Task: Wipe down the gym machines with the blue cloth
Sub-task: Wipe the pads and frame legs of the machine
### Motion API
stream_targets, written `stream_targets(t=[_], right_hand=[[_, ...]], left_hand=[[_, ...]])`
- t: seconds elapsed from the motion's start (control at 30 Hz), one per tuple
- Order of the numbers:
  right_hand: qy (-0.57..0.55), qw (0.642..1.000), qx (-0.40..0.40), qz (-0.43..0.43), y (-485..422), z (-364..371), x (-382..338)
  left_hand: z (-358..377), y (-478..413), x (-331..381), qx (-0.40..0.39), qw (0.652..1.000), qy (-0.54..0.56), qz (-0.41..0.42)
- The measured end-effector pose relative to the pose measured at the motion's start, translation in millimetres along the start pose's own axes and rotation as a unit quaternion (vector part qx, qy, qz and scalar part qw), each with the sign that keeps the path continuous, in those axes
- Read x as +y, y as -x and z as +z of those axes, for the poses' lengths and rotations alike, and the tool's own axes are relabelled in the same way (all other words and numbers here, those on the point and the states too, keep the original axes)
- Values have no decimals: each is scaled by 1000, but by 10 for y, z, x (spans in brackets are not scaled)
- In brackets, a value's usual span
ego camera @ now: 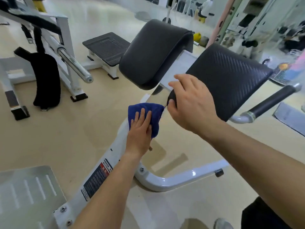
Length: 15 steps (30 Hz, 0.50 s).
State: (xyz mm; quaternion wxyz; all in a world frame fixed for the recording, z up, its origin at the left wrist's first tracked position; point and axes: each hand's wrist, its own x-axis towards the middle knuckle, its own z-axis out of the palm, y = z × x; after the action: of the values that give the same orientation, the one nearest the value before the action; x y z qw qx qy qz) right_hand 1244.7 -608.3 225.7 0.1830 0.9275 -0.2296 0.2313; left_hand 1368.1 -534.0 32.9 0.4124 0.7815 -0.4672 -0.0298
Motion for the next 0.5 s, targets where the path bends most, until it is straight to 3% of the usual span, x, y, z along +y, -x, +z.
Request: stream_targets(t=[0.17,0.5], right_hand=[[115,987,-63,91,-65,0,445],[158,981,-50,99,-5,119,424]], left_hand=[[-81,-215,122,-25,999,-5,39],[-138,-344,-52,-36,991,-33,122]])
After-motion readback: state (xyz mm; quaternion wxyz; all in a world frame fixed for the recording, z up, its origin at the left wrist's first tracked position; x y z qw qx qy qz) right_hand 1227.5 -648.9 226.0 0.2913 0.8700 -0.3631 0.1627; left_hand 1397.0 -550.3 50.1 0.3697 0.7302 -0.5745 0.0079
